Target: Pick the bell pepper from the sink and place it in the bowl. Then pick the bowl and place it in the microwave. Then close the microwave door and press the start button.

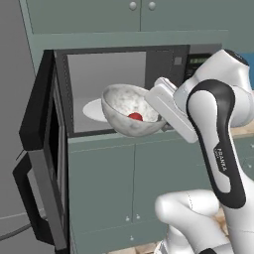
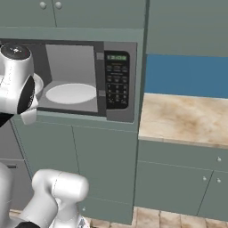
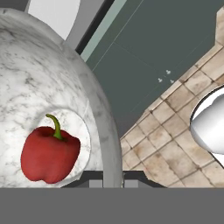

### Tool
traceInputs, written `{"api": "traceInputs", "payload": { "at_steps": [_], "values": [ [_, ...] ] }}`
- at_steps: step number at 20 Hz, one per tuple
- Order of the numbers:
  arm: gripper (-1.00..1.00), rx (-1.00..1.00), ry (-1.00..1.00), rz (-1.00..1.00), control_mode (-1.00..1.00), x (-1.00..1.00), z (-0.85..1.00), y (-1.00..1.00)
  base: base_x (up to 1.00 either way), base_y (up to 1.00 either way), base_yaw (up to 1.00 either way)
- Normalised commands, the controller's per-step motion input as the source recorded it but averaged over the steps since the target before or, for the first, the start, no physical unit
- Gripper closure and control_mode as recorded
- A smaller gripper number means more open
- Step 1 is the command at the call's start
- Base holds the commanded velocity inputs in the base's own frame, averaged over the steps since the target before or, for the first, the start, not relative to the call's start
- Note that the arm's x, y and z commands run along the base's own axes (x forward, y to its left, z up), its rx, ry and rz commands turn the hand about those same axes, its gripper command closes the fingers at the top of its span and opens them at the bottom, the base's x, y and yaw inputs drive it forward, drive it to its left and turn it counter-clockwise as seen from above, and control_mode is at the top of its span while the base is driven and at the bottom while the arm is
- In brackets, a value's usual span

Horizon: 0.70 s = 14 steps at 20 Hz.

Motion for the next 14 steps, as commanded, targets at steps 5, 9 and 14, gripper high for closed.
{"api": "traceInputs", "payload": {
  "at_steps": [5, 9, 14],
  "values": [
    [1.0, 0.0, 0.0, 0.0, 1.0, 0.0, 0.0, 0.0, -0.09, 0.32, 0.0],
    [1.0, 0.0, 0.0, 0.0, 1.0, 0.0, 0.0, 0.0, -0.14, 0.22, 0.0],
    [1.0, 0.0, 0.0, 0.0, 1.0, 0.0, 0.0, 0.0, -0.18, 0.13, 0.0]
  ]
}}
